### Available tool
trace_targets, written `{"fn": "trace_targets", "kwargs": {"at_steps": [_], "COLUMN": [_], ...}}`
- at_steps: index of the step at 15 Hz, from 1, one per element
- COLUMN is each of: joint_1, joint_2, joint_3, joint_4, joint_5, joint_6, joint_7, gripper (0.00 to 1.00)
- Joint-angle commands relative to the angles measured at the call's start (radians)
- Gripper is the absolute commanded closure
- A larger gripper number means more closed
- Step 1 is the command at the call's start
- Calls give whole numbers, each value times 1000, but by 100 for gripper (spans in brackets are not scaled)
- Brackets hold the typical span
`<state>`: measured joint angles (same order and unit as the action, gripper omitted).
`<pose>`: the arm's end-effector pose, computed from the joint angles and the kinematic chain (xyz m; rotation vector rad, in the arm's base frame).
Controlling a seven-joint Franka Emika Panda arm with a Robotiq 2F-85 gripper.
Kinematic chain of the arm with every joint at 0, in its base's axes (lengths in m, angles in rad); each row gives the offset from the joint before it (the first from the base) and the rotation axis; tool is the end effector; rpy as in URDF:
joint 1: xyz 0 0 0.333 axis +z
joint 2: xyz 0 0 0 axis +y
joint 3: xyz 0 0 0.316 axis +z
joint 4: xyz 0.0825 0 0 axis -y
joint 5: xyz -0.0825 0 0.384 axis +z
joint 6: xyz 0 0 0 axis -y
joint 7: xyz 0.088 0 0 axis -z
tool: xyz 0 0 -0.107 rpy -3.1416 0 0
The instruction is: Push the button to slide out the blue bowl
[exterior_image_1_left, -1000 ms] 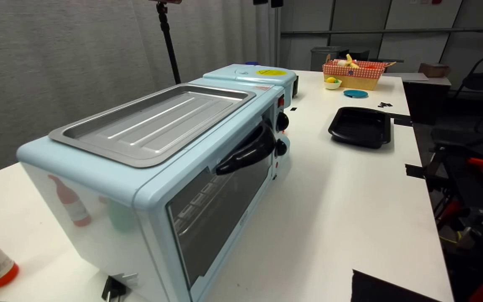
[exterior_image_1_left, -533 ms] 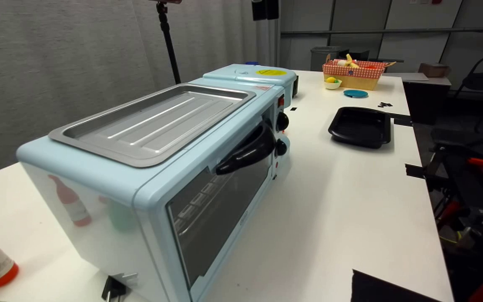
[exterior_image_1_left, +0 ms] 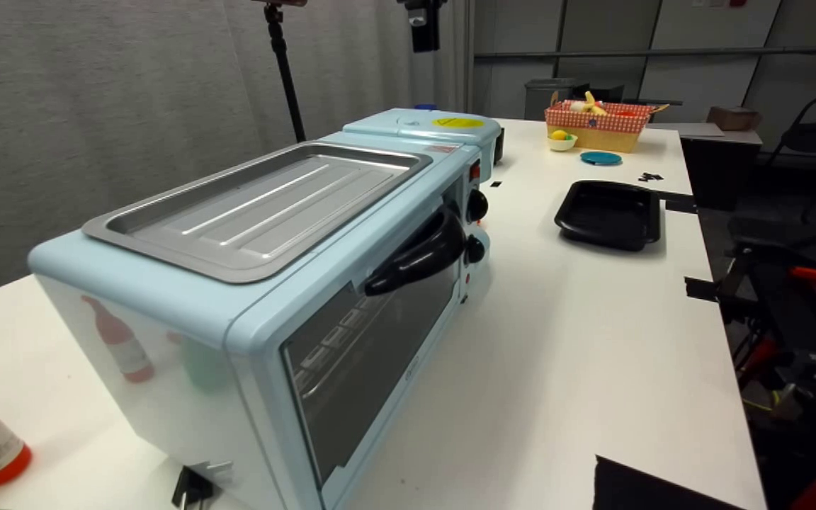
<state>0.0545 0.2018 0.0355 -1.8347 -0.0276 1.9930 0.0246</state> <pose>0.6054 0.0519 0.4167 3.1183 0.1196 -0.0659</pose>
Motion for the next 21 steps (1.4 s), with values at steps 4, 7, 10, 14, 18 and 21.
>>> {"fn": "trace_targets", "kwargs": {"at_steps": [4,7,10,14,18,21], "joint_1": [1,2,0,1,1,0], "joint_2": [75,90,100,110,123,133], "joint_3": [-2,-3,-4,-4,-5,-7], "joint_4": [57,59,59,56,59,64], "joint_5": [-15,-19,-15,-17,-18,-21], "joint_6": [38,41,42,43,48,57], "joint_7": [3,3,3,1,2,3], "gripper": [100,100,100,100,100,100]}}
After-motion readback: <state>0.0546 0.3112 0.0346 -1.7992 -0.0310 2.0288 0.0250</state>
